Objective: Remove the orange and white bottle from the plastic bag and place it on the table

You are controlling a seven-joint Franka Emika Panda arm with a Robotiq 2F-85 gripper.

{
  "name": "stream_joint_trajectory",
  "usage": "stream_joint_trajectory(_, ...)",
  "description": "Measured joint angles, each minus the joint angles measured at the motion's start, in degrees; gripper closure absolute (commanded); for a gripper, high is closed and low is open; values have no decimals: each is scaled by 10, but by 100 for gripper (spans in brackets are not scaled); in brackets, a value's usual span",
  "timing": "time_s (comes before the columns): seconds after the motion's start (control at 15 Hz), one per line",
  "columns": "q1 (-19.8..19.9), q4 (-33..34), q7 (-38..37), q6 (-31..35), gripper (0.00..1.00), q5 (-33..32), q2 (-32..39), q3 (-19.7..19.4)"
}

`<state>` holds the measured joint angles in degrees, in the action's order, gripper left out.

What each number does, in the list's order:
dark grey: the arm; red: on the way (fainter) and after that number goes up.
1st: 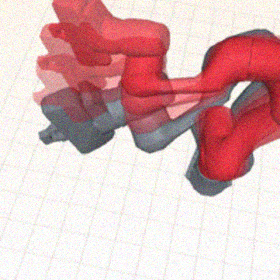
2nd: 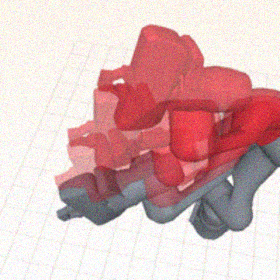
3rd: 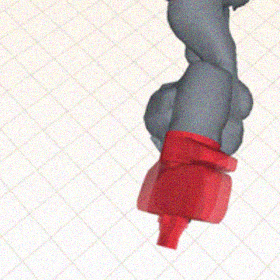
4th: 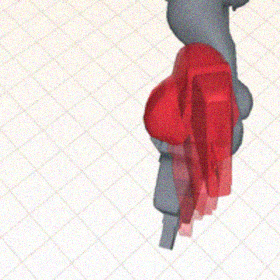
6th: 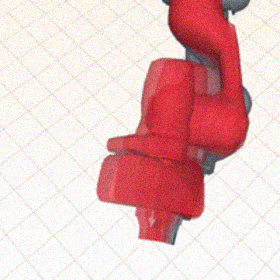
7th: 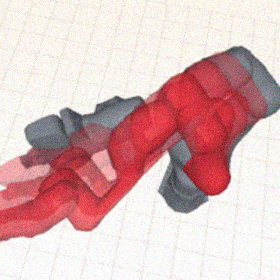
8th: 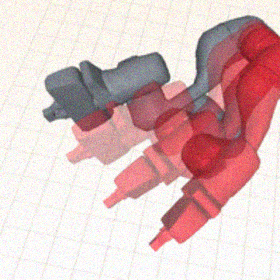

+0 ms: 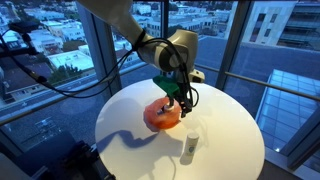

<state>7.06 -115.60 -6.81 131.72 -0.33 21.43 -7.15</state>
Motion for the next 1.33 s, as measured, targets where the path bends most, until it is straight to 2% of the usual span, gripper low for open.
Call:
stream_joint_trajectory(0.73, -34, 98, -11, -81, 0, 1, 70, 11)
stream_joint_trajectory(1.33, -45, 159, -12, -131, 0, 1, 115, 23)
